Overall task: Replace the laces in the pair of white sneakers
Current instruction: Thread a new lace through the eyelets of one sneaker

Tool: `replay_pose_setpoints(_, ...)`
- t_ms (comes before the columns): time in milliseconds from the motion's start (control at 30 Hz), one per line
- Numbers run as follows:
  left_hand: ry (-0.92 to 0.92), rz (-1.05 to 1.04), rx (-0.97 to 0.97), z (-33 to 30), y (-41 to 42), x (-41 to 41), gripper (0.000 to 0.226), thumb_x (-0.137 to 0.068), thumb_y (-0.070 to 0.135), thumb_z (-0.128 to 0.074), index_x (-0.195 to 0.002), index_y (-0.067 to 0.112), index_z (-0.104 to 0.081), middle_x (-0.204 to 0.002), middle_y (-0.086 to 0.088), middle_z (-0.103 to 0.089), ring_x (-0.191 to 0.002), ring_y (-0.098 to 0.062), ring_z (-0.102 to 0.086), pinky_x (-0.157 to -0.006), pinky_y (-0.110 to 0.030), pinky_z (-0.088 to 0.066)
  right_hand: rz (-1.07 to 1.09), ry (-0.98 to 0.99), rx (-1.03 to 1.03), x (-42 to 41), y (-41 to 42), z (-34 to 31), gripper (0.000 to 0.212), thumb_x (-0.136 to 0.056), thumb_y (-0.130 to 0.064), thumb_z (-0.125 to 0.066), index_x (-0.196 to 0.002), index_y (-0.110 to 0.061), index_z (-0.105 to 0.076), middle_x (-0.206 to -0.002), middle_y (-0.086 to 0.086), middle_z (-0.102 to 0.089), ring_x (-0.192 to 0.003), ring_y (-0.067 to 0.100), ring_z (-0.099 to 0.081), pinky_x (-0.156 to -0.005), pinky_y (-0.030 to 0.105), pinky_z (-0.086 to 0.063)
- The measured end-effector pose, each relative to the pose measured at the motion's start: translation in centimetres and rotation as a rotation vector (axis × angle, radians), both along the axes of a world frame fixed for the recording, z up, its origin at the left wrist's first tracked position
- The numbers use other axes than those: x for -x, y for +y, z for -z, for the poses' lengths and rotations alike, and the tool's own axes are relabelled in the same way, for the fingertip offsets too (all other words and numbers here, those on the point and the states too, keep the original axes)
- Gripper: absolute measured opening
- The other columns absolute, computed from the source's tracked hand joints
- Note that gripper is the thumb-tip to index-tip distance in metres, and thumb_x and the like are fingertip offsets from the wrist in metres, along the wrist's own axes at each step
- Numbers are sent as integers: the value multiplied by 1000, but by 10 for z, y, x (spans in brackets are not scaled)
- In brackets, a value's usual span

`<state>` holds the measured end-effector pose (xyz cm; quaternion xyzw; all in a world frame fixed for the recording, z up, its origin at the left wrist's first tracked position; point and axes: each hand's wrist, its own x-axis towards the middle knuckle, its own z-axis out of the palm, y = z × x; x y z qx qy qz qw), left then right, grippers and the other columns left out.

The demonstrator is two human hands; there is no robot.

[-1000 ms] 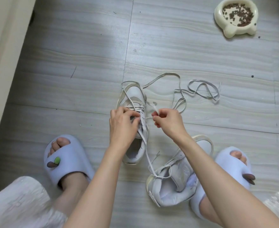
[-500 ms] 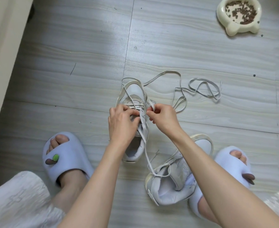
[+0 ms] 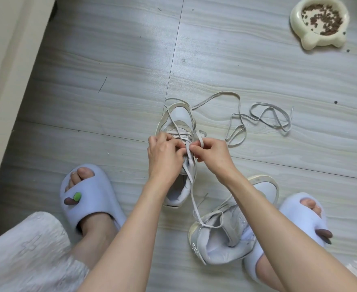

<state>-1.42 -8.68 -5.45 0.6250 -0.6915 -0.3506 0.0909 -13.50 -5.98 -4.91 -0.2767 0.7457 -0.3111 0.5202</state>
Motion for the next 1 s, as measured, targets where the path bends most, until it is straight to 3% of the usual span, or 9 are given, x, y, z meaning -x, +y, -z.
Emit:
replay_pose_setpoints(167,308,-186,7,-1,2,-12,9,-88,5,-56,-86,9,-64,-99,-8,-60,-99,-22,-52,-84,-20,-36,30,71,6,-7,9,0,20,-81,-7,-66,-66,-19,-60,-63,-3,-59,-56,9,-53,-63,28,-49)
replay_pose_setpoints(333,1064,-638,-456,-23,-12,-28,20,-101,12,-35,-91,6,-51,-89,1,-71,-82,-10,-68,-71,-21,-53,122,-25,36,-16,11,-4,18,-81,-27,-69,-73,-16,-57,-68,-5,-57,-66,11,-53,-71,33,-46)
replay_pose_setpoints(467,1257,-654,-516,-38,-22,-35,26,-102,14,-29,-81,10,-44,-66,1,-62,-67,-14,-66,-73,-30,-56,-14,61,-15,-20,7,-7,18,-79,-17,-69,-73,-19,-52,-81,1,-59,-73,16,-54,-72,32,-44)
replay_pose_setpoints(533,1309,-787,-473,-44,-33,-48,27,-102,12,-30,-77,14,-40,-54,4,-49,-46,-8,-49,-54,-22,-52,-8,80,-44,-21,4,-7,17,-79,-10,-64,-73,-20,-51,-81,0,-58,-73,16,-53,-70,30,-43)
replay_pose_setpoints(600,1194,-922,-333,-45,-45,-77,26,-102,12,-33,-77,18,-39,-49,9,-45,-40,-3,-34,-39,-14,-32,23,59,-64,-22,2,-7,15,-80,-7,-61,-78,-18,-52,-78,-3,-55,-69,13,-52,-67,25,-41)
replay_pose_setpoints(667,831,-899,-131,-43,-51,-107,21,-99,13,-37,-81,22,-43,-49,12,-50,-41,-2,-34,-39,-15,-27,38,61,-63,-24,0,-7,13,-81,-6,-59,-87,-15,-53,-75,-5,-51,-66,11,-50,-64,23,-40)
replay_pose_setpoints(767,295,-584,-83,-28,-43,-117,9,-96,22,-46,-99,24,-55,-79,6,-62,-72,-11,-54,-63,-27,-41,22,128,-40,-27,2,-4,15,-81,-8,-58,-94,-14,-52,-77,-5,-50,-71,12,-49,-66,23,-38)
replay_pose_setpoints(867,64,-139,-178,-9,-26,-82,34,-88,41,-55,-113,20,-62,-119,-7,-57,-117,-25,-48,-100,-34,-37,24,174,-8,-29,6,0,20,-82,-11,-57,-100,-17,-50,-80,-6,-49,-76,12,-49,-69,24,-38)
replay_pose_setpoints(1000,-55,10,-85,-15,-10,-27,30,-83,42,-63,-111,33,-63,-127,2,-45,-120,-24,-37,-100,-34,-31,9,115,5,-26,7,4,30,-83,-12,-58,-108,-25,-48,-79,-5,-49,-70,12,-48,-75,31,-42)
